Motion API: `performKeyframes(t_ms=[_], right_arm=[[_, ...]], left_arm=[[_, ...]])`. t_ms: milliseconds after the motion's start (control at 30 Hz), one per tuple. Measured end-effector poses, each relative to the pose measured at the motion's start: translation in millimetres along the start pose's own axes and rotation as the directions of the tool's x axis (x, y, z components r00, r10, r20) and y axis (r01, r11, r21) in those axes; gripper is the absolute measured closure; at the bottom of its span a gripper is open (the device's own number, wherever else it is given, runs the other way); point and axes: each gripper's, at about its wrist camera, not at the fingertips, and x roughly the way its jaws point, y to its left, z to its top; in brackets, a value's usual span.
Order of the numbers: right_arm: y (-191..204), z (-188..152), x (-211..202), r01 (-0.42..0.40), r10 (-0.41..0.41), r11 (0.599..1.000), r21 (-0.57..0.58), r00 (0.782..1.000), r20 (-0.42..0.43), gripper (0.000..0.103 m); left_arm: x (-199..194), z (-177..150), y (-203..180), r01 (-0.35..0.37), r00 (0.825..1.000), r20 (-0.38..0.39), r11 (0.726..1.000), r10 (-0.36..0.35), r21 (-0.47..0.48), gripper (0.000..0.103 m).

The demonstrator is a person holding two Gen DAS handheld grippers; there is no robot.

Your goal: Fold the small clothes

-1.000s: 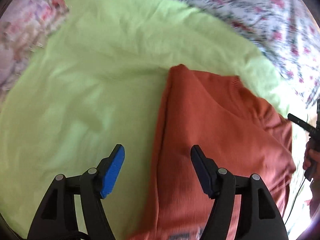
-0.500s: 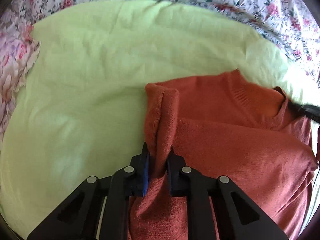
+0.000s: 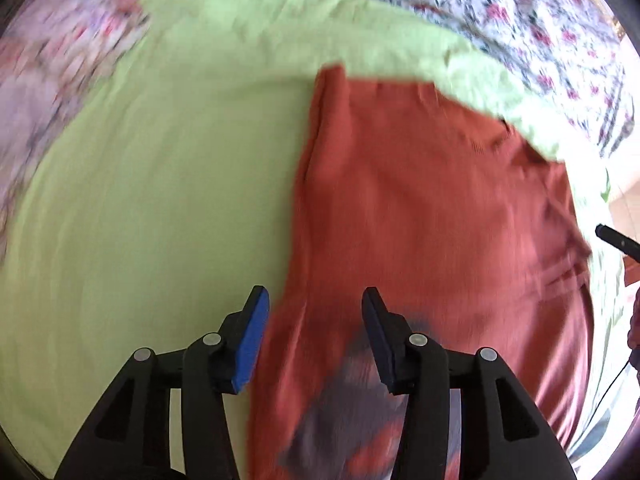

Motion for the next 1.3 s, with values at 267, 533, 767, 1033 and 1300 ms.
performKeyframes(t_ms=[267, 533, 767, 1033, 1300], right_arm=[[3.8, -122.1, -37.3, 0.018, -0.006, 0.993, 0.115, 0.994, -0.105, 0.062], [13.0, -191.7, -69.4, 0.052, -0.031, 0.977, 0.207, 0.994, -0.104, 0.062], [6.5, -231.8, -91.8, 0.106, -0.08, 0.96, 0.26, 0.991, -0.107, 0.061], [0.8, -285.1, -96.7, 0.133, -0.083, 0.928, 0.348, 0.985, -0.154, 0.061], [2.0, -300.2, -90.1, 0.106, -0.058, 0.917, 0.384, 0.989, -0.134, 0.07]], left_arm=[[-38.7, -127.3, 31.7, 0.037, 0.994, -0.104, 0.999, -0.039, -0.023, 0.05], [-45.6, -196.9, 38.3, 0.059, 0.984, -0.165, 0.997, -0.065, -0.041, 0.05], [-49.6, -224.9, 41.3, 0.105, 0.975, -0.193, 0.994, -0.11, -0.039, 0.047], [-47.1, -241.6, 33.8, 0.134, 0.968, -0.212, 0.991, -0.135, -0.019, 0.039], [-46.2, -252.9, 25.2, 0.134, 0.973, -0.192, 0.991, -0.126, 0.031, 0.048]])
